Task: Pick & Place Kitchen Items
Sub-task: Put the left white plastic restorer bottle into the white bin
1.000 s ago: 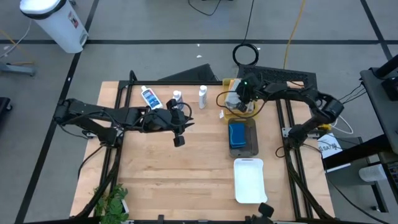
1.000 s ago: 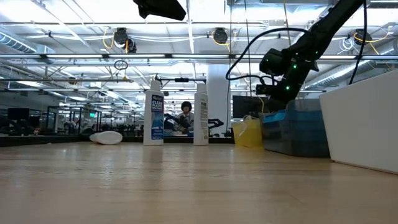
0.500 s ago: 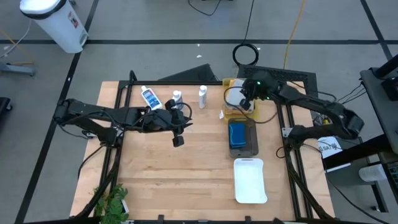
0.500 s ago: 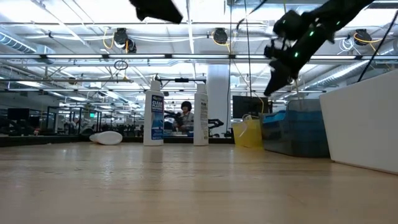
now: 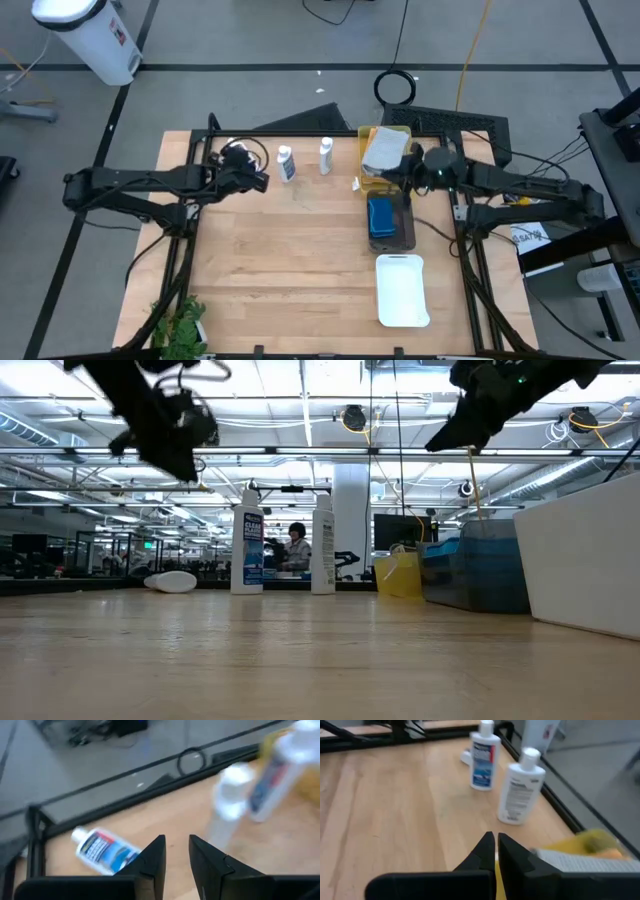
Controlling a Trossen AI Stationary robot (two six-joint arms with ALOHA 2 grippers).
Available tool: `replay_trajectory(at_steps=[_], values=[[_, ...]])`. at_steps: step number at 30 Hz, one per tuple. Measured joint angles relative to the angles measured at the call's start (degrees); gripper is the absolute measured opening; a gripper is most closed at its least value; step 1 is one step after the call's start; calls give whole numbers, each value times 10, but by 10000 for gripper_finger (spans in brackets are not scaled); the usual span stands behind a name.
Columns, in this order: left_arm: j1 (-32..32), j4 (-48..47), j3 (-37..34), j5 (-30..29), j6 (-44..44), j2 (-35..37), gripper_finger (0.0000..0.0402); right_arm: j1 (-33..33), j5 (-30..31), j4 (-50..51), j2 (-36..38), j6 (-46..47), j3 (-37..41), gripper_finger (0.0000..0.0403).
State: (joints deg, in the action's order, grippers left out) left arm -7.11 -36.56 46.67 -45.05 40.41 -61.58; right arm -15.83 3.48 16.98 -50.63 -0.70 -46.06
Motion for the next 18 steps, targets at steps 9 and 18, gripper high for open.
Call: replay_trajectory(at_steps=[9, 18], values=[[-117, 85, -91, 50, 79, -38, 88, 76, 94, -93, 13, -40, 59, 1], [-180, 105, -91, 118, 50, -132, 88, 77, 100, -90, 13, -46, 62, 1]])
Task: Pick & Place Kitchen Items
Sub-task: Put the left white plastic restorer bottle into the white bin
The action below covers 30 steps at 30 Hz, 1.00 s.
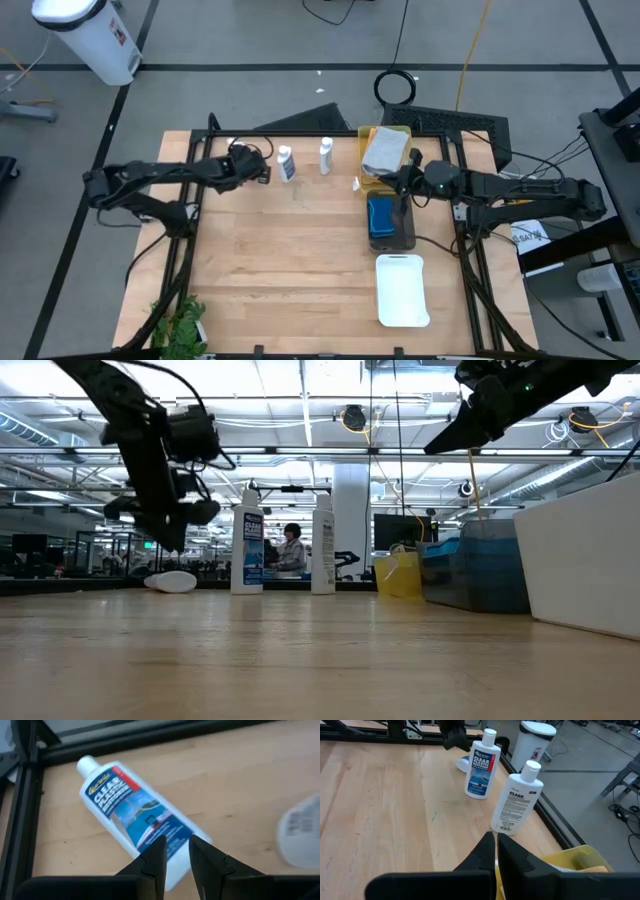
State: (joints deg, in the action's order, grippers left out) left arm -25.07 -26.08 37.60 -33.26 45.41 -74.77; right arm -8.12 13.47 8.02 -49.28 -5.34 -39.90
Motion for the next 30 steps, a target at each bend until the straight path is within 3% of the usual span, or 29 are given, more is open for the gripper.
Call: replay_trajectory(at_steps=[13, 17, 25, 30], values=[[-46, 52, 1, 9, -25, -100, 88, 0, 0, 1, 0, -1, 0, 1], [-48, 53, 3, 60, -62, -114, 88, 0, 0, 5, 0, -1, 0, 1], [1, 22, 5, 217, -117, -98, 88, 0, 0, 0, 0, -1, 15, 2], [55, -67, 12, 236, -92, -33, 74, 0, 0, 0, 0, 0, 15, 1]])
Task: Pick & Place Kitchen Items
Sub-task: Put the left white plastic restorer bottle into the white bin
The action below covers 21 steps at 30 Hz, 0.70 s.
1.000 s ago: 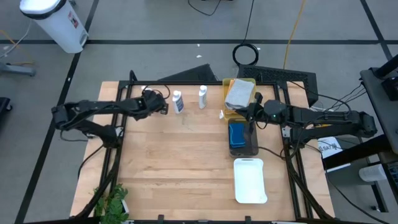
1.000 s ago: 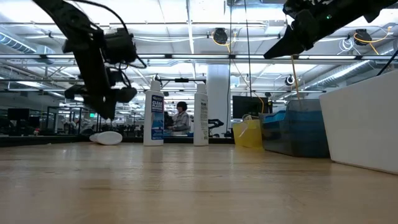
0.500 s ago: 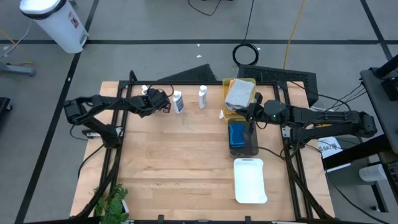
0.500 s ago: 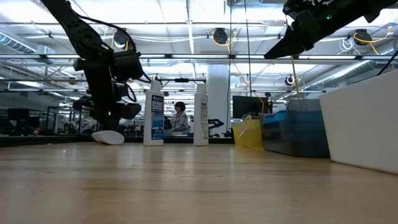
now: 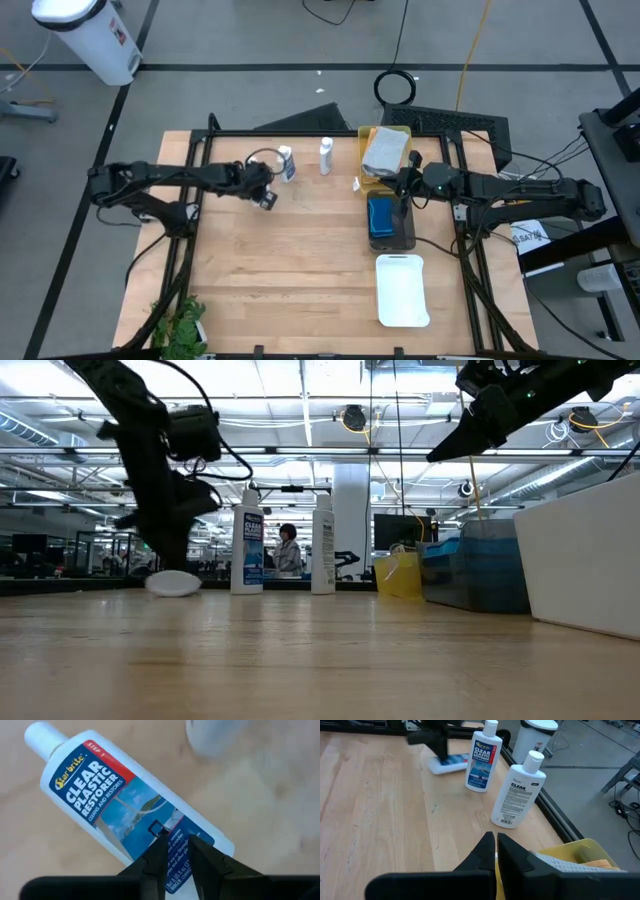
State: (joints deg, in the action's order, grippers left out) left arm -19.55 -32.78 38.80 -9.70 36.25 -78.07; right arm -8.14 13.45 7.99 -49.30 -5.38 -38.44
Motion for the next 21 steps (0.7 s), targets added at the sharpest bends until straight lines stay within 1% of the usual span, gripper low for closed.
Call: replay_trajectory(at_steps=[3, 6, 7, 9, 12, 14, 18, 21], values=[[40, -65, 15, -9, 36, 52, 39, 0, 0, 0, 0, 1, 0, 1], [85, -60, 26, -7, 75, 101, 7, 0, 0, 0, 0, 1, 0, 1], [101, -60, 27, -14, 93, 111, 6, 0, 0, -1, 0, 1, 0, 1], [128, -68, 26, -33, 124, 121, 18, 0, 0, 0, 0, 1, 0, 1], [154, -87, 26, -73, 162, 123, 64, 0, 0, -1, 0, 2, 0, 1], [161, -108, 26, -88, 199, 114, 107, 0, 0, -1, 0, 4, 0, 1], [167, -127, 25, -93, 257, 86, 215, 0, 0, 0, 0, 15, 0, 1], [164, -136, 24, -74, 272, 60, 295, 0, 0, 0, 0, 14, 0, 1]])
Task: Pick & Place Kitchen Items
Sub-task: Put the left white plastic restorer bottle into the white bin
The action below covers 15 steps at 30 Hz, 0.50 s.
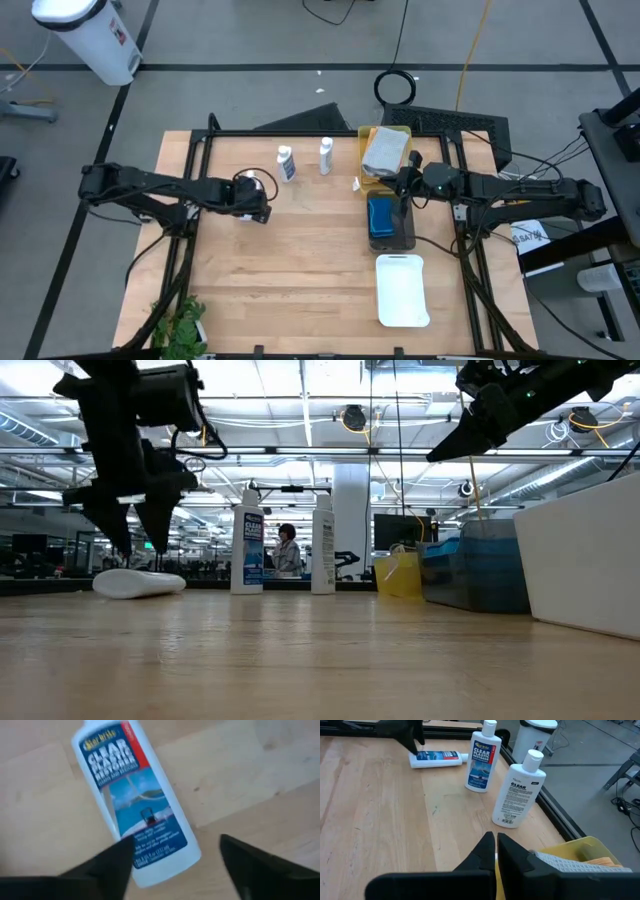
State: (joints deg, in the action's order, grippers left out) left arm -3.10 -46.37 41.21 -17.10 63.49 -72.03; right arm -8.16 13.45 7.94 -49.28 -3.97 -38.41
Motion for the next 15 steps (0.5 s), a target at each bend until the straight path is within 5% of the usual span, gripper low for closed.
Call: replay_trajectory(at_steps=[6, 15], values=[[-18, -2, 0, -8, -4, -52, 393, 0, 0, 0, 0, -1, 0, 1], [-48, 7, 2, 11, -3, -152, 347, 0, 0, 0, 0, -1, 0, 1]])
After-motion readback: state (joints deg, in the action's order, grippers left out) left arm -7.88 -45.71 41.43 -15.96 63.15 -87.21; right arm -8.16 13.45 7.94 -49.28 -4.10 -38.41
